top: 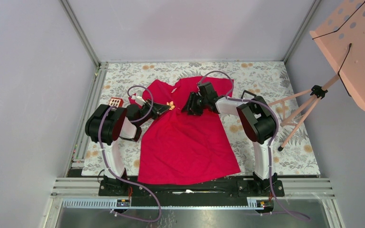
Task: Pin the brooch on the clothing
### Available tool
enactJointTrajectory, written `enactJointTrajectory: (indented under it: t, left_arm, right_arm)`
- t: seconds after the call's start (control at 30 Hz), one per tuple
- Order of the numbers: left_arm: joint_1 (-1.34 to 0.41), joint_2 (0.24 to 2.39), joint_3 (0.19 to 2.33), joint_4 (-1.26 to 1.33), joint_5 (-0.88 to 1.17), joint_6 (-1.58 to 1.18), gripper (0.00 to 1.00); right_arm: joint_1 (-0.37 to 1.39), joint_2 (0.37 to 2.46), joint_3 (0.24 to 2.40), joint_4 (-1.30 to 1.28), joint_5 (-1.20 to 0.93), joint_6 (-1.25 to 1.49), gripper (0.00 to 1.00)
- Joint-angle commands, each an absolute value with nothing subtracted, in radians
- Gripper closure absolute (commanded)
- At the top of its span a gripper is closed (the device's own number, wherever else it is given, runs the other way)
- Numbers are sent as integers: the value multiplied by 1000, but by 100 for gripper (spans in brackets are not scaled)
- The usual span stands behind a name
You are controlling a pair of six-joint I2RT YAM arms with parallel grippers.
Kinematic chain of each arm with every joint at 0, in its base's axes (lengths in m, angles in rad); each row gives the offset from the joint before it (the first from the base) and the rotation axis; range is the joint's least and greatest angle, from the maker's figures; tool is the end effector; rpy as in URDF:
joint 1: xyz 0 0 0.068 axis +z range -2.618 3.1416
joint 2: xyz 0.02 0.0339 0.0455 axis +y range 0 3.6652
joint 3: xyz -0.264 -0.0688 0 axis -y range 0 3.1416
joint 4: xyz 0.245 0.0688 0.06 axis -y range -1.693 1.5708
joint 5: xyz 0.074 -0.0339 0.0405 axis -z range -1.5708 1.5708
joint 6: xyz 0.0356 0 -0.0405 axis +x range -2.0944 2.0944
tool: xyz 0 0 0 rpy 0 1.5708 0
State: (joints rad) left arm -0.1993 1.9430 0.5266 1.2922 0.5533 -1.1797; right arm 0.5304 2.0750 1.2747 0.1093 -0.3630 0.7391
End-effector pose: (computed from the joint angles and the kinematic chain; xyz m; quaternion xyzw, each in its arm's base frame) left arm 0.3065 -0.0810 0.1136 -0.1800 0.7213 -0.5630 0.3610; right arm 0.3765 0.2355 0.1423 0.0162 0.8931 0.3799 0.2404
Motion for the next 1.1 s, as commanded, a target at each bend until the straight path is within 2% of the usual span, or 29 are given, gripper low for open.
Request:
enactJointTrajectory:
  t: [0.0, 0.33, 1.07]
  left_arm:
    - [-202, 1895, 527, 1353, 566, -1176, 100]
    - [-204, 1895, 522, 1347, 568, -1163, 100]
    - [-204, 1888, 522, 1325, 571, -1138, 100]
  right_arm:
    - [546, 2093, 1291, 169, -395, 749, 49]
    - [546, 2083, 1229, 323, -457, 809, 49]
    - [546, 1987, 1166, 443, -479, 854, 50]
